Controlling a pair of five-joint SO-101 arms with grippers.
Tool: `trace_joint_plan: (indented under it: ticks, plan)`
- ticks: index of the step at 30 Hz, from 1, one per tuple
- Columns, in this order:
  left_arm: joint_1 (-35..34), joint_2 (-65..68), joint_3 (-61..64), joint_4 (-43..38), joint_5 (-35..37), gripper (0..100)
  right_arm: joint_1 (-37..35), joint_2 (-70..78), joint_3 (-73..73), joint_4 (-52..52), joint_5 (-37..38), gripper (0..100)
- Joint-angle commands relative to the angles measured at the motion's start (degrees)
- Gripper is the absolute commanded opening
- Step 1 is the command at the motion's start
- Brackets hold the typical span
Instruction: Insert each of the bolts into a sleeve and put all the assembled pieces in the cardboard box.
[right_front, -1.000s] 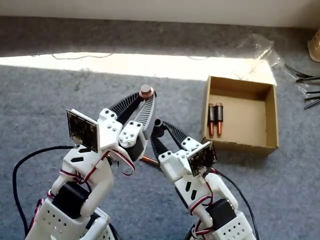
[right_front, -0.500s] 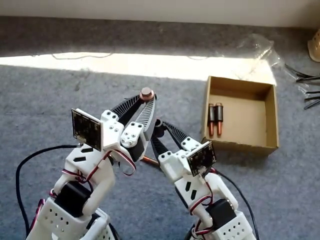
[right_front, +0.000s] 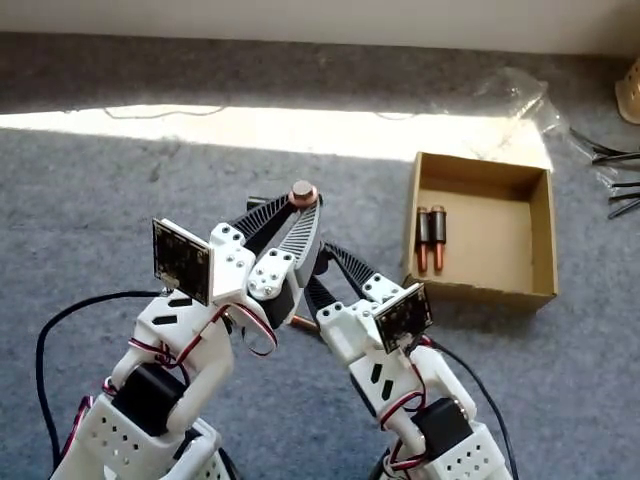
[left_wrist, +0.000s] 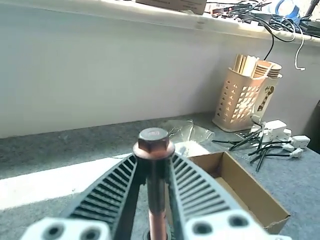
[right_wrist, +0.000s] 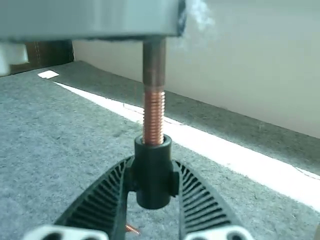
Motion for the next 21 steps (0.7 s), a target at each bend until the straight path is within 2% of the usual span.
trace_joint_plan:
  ticks: [1, 21]
  plan:
    - [0.75, -0.84, 0.66, -1.32, 1.49, 0, -0.48, -0.84, 5.41, -1.80, 0.53, 0.4]
    - [0.75, -1.19, 8.04, -1.05, 1.14, 0, -0.31, -0.84, 5.41, -1.71, 0.53, 0.4]
